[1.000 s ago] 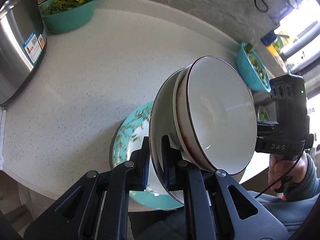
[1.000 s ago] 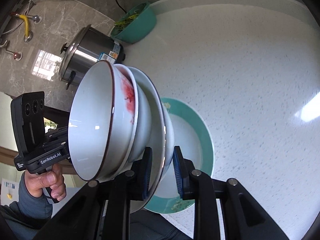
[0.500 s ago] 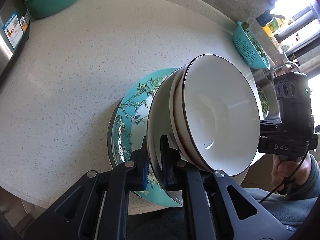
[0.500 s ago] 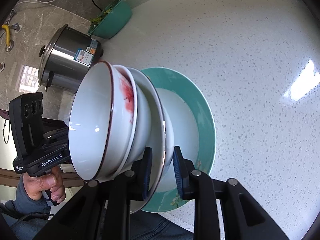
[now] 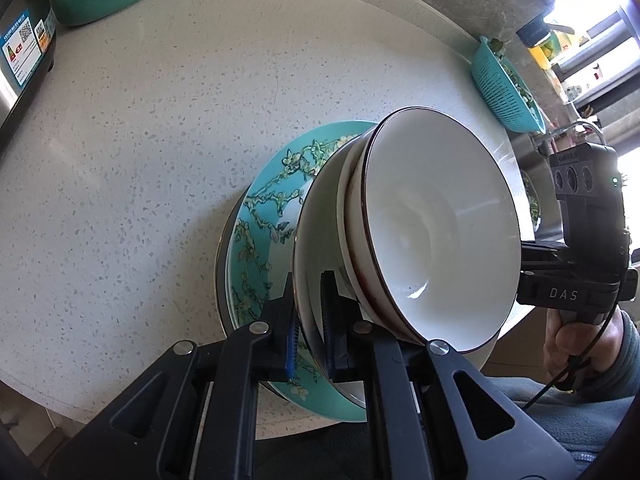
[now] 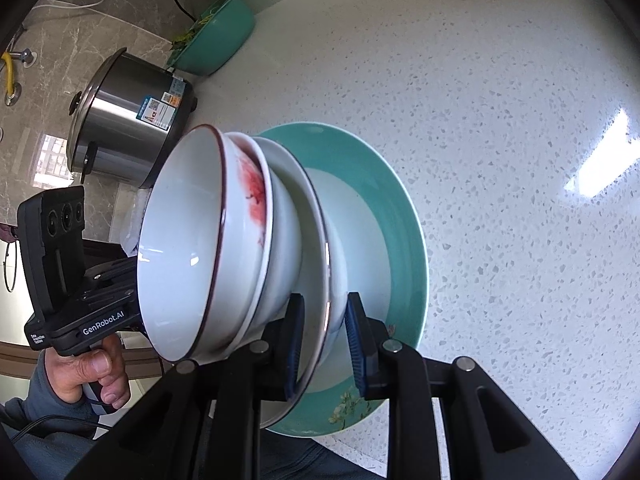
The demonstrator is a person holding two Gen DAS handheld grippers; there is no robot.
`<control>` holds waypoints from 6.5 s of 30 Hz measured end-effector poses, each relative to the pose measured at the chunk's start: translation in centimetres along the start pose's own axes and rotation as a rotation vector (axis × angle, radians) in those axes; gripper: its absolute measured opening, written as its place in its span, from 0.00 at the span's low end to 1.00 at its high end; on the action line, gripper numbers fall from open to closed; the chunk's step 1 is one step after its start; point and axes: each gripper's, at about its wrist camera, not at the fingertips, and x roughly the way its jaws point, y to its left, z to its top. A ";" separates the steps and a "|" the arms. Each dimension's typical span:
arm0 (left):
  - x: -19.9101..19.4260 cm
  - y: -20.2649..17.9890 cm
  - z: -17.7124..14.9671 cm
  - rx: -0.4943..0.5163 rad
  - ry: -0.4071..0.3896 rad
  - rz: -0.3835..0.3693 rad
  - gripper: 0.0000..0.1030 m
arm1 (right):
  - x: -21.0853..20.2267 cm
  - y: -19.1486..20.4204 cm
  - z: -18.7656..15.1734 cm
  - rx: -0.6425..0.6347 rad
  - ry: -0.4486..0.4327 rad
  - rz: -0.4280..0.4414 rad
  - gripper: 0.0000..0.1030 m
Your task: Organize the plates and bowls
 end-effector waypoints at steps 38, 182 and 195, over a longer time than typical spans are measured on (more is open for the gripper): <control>-12.1 -4.3 -3.5 0.025 -0.332 0.207 1.00 | -11.0 3.3 -5.6 0.001 -0.346 -0.071 1.00; -11.0 -12.7 2.0 0.135 -0.162 0.306 1.00 | -13.0 6.1 -5.0 0.262 -0.344 -0.620 1.00; -10.8 -12.5 2.1 0.130 -0.159 0.309 1.00 | -12.8 6.0 -4.9 0.258 -0.340 -0.620 1.00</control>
